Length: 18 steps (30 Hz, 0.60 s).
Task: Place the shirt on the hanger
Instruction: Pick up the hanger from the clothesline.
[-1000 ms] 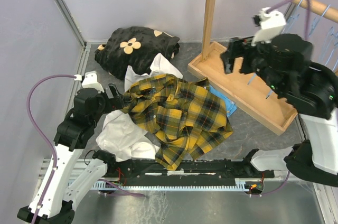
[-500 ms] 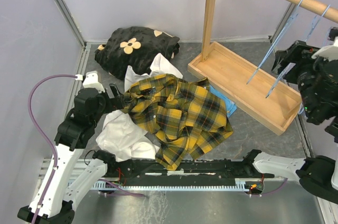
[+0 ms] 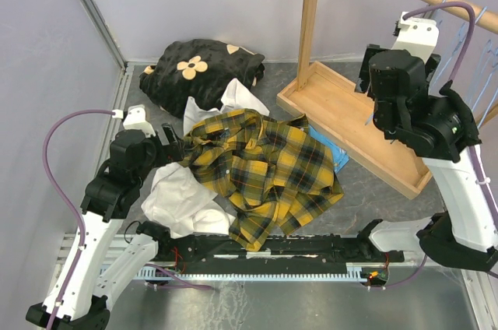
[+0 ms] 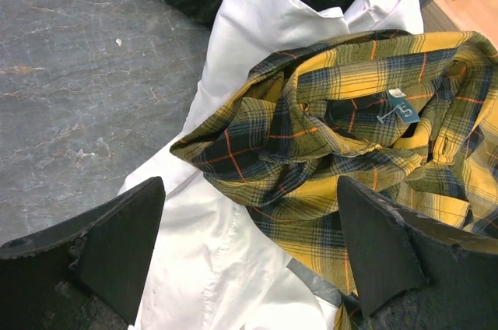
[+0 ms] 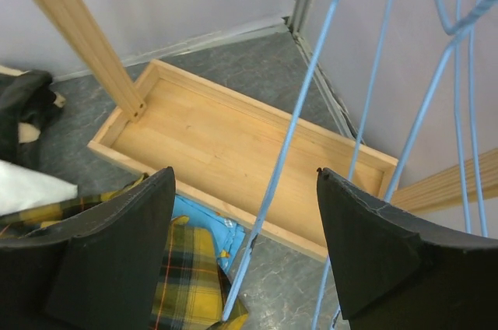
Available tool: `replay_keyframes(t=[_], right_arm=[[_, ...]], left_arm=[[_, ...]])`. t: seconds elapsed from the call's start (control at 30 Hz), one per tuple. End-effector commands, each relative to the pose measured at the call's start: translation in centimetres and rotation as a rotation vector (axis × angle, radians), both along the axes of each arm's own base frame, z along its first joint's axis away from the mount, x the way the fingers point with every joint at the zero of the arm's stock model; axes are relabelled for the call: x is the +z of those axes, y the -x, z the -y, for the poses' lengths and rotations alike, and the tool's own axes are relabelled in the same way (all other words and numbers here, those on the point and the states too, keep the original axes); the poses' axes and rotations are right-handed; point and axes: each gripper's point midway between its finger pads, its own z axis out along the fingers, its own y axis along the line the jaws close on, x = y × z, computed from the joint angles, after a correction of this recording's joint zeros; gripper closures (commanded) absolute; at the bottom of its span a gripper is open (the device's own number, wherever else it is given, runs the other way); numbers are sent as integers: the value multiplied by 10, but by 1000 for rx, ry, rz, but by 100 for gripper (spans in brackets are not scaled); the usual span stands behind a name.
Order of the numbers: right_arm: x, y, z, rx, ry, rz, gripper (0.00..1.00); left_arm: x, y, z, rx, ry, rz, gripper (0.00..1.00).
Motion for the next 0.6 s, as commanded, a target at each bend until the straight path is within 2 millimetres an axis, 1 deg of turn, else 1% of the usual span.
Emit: replay_keyframes(t=[0.0,0.2,0.37,0.43,0.57], right_arm=[[-3,-5,16,-72,-73,17,19],[-33,-25,23,-89,-90,-67,19],[-50,-40,32,-108,-98,-102,21],[-52,-45,38,-116,-103,-100,26],[-50,-49,46,-124,-89,-87,40]], left_arm=[[10,-7,5,-39,-11,53,4],[7,-8,6,-44,-7,55,4],[5,-9,9,-52,0,59,8],[6,-9,10,-61,7,64,9],[5,-9,13,-74,10,68,12]])
